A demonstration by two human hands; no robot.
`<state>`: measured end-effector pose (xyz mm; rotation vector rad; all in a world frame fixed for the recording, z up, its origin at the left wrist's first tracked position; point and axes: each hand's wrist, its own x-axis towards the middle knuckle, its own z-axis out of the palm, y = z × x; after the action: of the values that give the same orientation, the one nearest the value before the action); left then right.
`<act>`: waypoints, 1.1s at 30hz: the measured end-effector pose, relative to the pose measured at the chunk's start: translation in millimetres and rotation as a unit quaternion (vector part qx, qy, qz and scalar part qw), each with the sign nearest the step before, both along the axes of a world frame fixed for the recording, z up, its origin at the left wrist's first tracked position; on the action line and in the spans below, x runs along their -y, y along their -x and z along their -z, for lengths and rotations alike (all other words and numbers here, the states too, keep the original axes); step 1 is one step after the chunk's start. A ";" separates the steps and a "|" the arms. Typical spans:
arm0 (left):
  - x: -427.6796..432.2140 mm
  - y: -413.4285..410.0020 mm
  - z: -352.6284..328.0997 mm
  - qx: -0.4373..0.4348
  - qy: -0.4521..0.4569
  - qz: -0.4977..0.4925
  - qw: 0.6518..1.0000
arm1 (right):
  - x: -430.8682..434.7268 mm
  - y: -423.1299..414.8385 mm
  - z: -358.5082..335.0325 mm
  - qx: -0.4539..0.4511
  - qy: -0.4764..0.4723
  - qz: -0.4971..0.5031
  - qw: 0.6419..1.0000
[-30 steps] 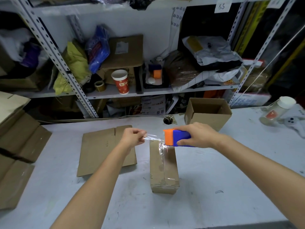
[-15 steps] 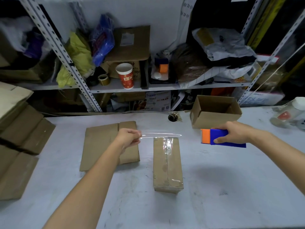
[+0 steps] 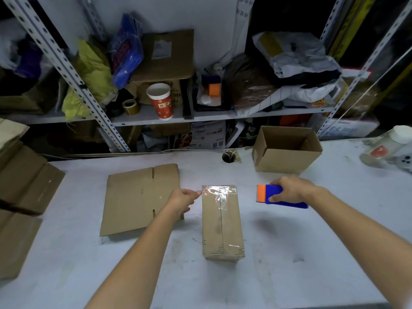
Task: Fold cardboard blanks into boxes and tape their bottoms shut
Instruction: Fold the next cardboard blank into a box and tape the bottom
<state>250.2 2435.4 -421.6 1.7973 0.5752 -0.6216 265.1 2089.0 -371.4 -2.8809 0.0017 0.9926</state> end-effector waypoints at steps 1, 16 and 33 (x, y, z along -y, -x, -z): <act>2.7 2.2 4.4 -0.003 0.006 0.001 1.000 | -6.4 1.7 7.3 0.000 -0.003 0.006 1.000; 27.2 32.8 -9.6 0.002 0.099 0.047 0.994 | -65.8 11.5 47.7 0.069 -0.014 -0.006 0.998; 40.3 41.6 -5.2 0.041 0.058 0.071 0.995 | -46.9 61.2 110.7 0.064 -0.019 0.110 0.992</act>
<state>208.6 2395.1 -416.3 1.7541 0.3512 -0.6613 203.9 2135.9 -482.1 -2.8255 0.2798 0.7608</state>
